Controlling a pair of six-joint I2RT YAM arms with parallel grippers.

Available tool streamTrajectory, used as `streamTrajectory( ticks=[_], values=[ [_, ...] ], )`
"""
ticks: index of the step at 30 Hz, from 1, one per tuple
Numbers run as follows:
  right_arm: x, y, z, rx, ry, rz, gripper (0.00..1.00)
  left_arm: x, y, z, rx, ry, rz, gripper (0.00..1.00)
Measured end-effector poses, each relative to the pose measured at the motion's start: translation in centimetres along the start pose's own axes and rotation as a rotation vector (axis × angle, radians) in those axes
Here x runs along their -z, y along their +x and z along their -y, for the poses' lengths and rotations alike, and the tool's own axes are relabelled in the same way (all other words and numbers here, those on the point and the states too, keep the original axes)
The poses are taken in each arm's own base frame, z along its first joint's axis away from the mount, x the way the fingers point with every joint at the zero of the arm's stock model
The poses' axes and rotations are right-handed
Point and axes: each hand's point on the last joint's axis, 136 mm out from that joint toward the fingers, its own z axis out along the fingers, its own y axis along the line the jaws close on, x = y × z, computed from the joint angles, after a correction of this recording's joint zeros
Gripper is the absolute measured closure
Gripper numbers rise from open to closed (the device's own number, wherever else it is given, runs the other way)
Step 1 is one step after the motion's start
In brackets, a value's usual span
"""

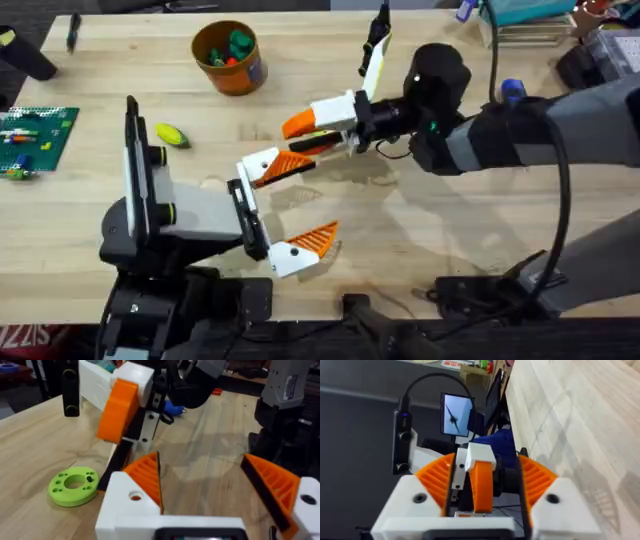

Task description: Pick up the gripper from the table and insert it into the empty holder that is missing its gripper. Then pick up a screw, insert it into the mounting hole, and use the screwdriver to tighten it. Finally, clean up the table by picking up the vegetable and placing it into the bucket.

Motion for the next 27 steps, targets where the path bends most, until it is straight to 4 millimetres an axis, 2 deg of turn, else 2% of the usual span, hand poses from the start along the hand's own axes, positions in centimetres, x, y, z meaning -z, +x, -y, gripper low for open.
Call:
streamTrajectory(
  ticks=[5,8,12,15,21,27],
  values=[
    [1.8,-1.3,1.0,-0.040,0.026,0.052,0.272,0.0,0.0,0.1,0.001,0.008,0.000,0.015],
    [4.0,-2.3,3.1,-0.121,0.079,0.105,0.260,0.0,0.0,0.2,0.002,0.012,-0.001,0.015],
    [6.8,-2.4,6.0,-0.208,0.151,0.156,0.237,0.0,0.0,0.2,0.002,0.013,-0.001,0.015],
    [8.2,-2.4,6.9,-0.215,0.177,0.178,0.225,0.0,0.0,0.3,0.002,0.016,-0.001,0.015],
    [8.6,-1.8,7.6,-0.226,0.201,0.167,0.217,0.0,0.0,0.3,0.002,0.016,-0.001,0.015],
    [9.1,1.0,8.6,-0.328,0.289,0.132,0.214,0.0,0.0,0.3,0.001,0.016,-0.001,0.015]
  ],
)
